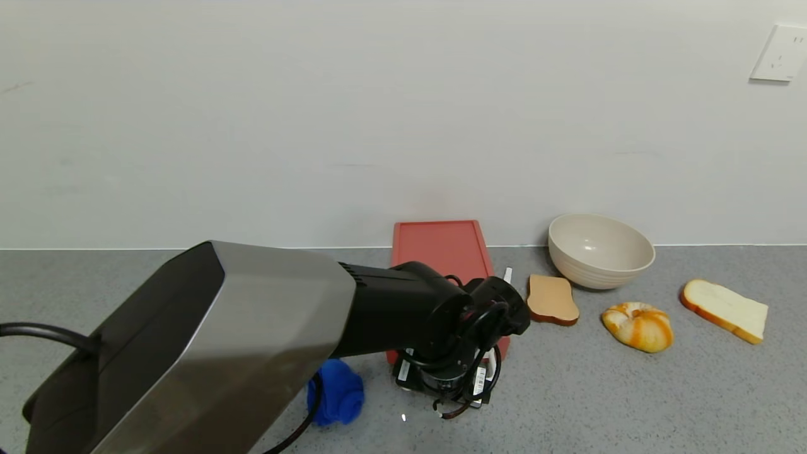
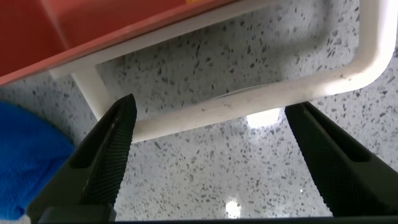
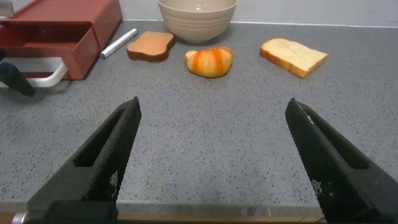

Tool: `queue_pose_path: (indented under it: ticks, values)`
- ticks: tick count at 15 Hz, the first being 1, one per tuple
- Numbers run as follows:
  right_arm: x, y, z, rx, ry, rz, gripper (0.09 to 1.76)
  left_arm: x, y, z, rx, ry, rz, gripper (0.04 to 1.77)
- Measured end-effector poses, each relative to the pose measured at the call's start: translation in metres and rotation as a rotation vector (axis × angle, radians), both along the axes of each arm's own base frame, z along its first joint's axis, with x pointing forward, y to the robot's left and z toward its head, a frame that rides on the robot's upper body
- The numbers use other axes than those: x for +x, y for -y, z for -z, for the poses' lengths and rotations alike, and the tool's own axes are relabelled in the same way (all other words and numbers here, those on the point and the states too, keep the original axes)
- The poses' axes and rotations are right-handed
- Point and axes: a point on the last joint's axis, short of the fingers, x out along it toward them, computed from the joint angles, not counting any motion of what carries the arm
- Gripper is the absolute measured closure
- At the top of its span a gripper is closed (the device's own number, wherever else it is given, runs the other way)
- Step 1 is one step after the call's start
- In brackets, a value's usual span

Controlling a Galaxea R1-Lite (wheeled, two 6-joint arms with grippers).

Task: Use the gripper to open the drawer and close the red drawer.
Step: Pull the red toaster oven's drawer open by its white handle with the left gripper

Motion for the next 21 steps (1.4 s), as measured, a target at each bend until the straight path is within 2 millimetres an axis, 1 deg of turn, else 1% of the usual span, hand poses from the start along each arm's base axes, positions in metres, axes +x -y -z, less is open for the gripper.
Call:
queue_pose_path:
  ticks: [5, 8, 21]
  values:
    - [0.0, 0.0, 0.0, 0.001, 0.0, 0.0, 0.14, -0.018, -0.001, -0.003, -0.006, -0.016, -0.023, 0.09]
    - [0.0, 0.0, 0.0, 0.0, 0.0, 0.0, 0.14, -0.03, 0.003, -0.003, -0.011, -0.025, -0.039, 0.09]
    - [0.0, 0.0, 0.0, 0.0, 0.0, 0.0, 0.14, -0.053, 0.003, 0.003, 0.025, -0.03, -0.038, 0.09]
